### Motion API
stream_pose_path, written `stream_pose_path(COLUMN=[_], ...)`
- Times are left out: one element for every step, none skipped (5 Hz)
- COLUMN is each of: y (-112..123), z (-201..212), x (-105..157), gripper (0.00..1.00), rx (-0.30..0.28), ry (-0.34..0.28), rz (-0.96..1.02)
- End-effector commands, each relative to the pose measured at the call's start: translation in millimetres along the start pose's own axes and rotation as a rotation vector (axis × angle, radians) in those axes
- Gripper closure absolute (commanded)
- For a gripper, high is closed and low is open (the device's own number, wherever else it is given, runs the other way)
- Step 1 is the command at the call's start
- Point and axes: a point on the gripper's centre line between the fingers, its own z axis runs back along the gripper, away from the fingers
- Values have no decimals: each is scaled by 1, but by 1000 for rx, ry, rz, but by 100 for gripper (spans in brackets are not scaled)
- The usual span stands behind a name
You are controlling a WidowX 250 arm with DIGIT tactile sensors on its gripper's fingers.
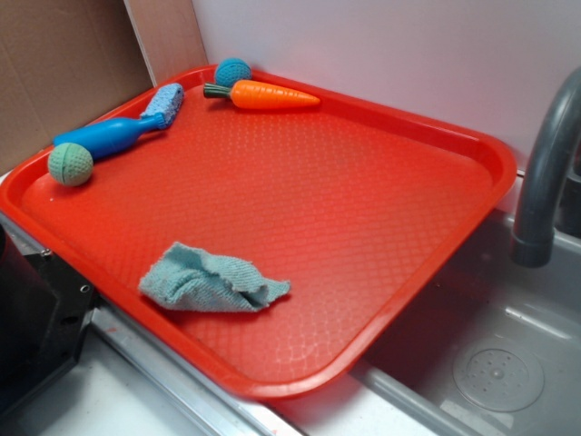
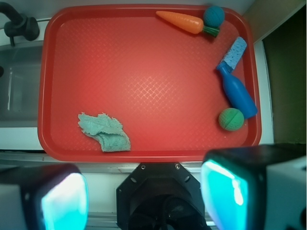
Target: Grab the blue cloth.
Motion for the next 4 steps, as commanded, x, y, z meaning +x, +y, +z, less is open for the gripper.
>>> stream_pose_path(y=[0,-46,-69,-63], z=[0,-54,-102,-151], x=[0,16,9,-2], gripper=[0,0,0,0], rx=[0,45,17,3], ry=[0,80,26,35], rz=[0,-257,-450,-507])
